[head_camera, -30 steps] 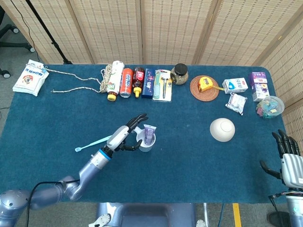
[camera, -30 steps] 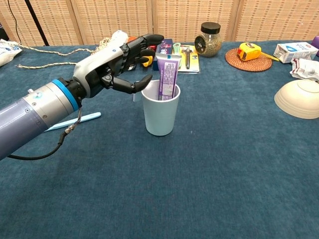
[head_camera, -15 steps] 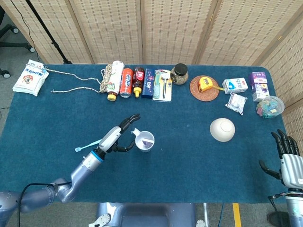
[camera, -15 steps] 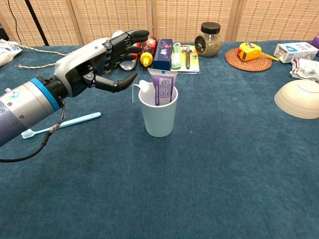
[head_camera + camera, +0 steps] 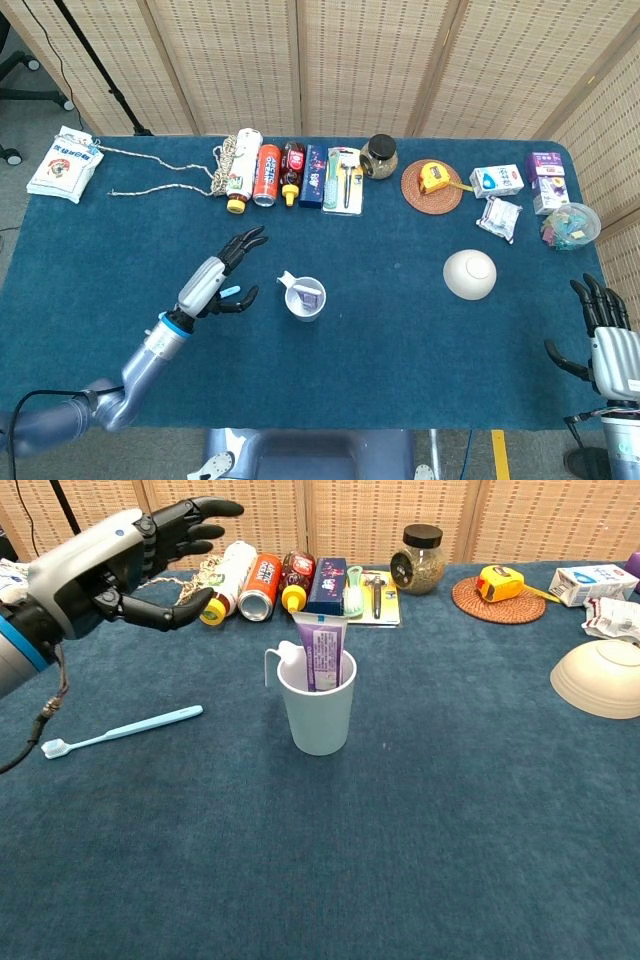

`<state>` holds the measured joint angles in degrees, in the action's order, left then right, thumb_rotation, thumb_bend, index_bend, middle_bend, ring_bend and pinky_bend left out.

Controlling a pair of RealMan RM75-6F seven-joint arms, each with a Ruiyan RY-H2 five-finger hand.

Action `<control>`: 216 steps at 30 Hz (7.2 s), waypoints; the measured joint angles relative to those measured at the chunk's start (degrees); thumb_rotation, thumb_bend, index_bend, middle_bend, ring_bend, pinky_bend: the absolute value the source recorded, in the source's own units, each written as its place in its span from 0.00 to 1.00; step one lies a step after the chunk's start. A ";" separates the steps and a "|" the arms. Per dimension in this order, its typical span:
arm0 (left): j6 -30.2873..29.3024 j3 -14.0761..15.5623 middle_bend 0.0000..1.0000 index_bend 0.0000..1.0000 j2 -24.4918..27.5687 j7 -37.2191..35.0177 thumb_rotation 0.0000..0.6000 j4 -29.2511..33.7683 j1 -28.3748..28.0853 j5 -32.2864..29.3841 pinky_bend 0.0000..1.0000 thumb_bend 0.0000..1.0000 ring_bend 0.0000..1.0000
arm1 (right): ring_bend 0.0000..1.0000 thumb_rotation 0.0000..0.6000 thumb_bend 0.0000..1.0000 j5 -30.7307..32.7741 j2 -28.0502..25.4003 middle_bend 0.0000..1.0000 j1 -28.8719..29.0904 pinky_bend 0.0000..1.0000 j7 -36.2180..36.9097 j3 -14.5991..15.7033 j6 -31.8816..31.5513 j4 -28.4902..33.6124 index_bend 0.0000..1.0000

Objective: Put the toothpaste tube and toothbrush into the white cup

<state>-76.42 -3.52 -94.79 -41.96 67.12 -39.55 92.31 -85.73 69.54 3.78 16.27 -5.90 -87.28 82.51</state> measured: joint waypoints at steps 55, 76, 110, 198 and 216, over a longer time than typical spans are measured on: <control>11.56 -0.67 0.00 0.00 -1.40 52.82 1.00 7.52 11.65 -25.22 0.00 0.20 0.00 | 0.00 1.00 0.31 -0.45 -0.28 0.00 0.49 0.03 2.41 0.72 1.08 0.07 0.00; 11.69 -4.80 0.00 0.00 -4.75 56.94 1.00 2.81 11.29 -26.72 0.00 0.19 0.00 | 0.00 1.00 0.31 -0.02 0.24 0.00 0.74 0.03 2.04 0.78 1.83 -0.61 0.00; 19.30 -3.97 0.00 0.31 1.45 58.62 1.00 7.05 7.34 -23.52 0.00 0.26 0.00 | 0.00 1.00 0.31 0.43 0.72 0.00 0.95 0.03 1.79 0.82 2.61 -1.28 0.00; 10.42 -5.05 0.00 0.59 12.98 57.56 1.00 29.99 7.78 -18.01 0.00 0.40 0.00 | 0.00 1.00 0.31 -0.06 0.57 0.00 0.82 0.03 1.18 0.96 2.07 -0.37 0.00; 11.20 -6.23 0.00 0.59 28.91 24.09 1.00 41.74 7.82 -4.29 0.00 0.40 0.00 | 0.00 1.00 0.31 -0.41 0.44 0.00 0.73 0.03 0.56 1.13 1.75 0.66 0.00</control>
<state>-65.22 -9.75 -65.88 -17.87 108.86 -31.73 88.02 -86.14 69.99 4.51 16.82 -4.77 -85.53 83.17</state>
